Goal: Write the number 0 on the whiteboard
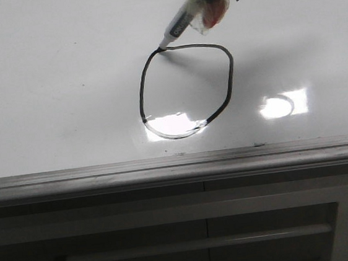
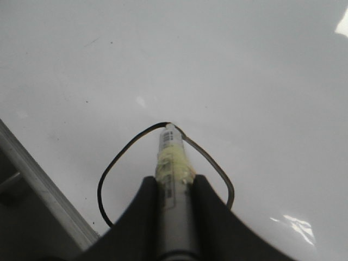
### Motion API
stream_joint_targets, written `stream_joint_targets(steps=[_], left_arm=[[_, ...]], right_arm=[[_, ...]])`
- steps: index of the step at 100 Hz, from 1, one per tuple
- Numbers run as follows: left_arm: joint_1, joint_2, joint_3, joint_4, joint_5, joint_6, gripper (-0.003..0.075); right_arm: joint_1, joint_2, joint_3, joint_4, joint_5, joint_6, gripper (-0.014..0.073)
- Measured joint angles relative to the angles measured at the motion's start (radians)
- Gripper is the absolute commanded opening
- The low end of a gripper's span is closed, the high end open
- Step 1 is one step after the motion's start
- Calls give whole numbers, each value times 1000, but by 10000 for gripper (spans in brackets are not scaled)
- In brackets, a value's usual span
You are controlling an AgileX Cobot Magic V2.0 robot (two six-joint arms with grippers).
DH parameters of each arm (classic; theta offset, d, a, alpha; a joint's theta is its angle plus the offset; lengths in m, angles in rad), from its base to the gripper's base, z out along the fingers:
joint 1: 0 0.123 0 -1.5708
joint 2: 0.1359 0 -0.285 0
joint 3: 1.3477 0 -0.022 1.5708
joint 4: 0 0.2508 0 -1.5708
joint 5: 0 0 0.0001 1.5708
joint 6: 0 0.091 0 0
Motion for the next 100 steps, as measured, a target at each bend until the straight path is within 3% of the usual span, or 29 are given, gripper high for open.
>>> stream_joint_targets(steps=[33,40,53,58,83,100], left_arm=[[0,0,0,-29,-11,2,3],[-7,3,-2,-50,-13,32,100],[-47,60,-45,-130,22,187,405],[-67,101,-76,-156,55,252,461],[-167,348,-277,-180,289,405,438],[-228,440,-356,-199,392,469,438]], right_arm=[[0,-258,-45,-6,148,0,-47],[0,-302,-22,15,166,0,-47],[41,-338,41,31,179,-6,-47],[69,-340,59,33,179,-8,-47],[263,-298,76,35,87,-58,-47],[309,-240,63,38,42,-66,-47]])
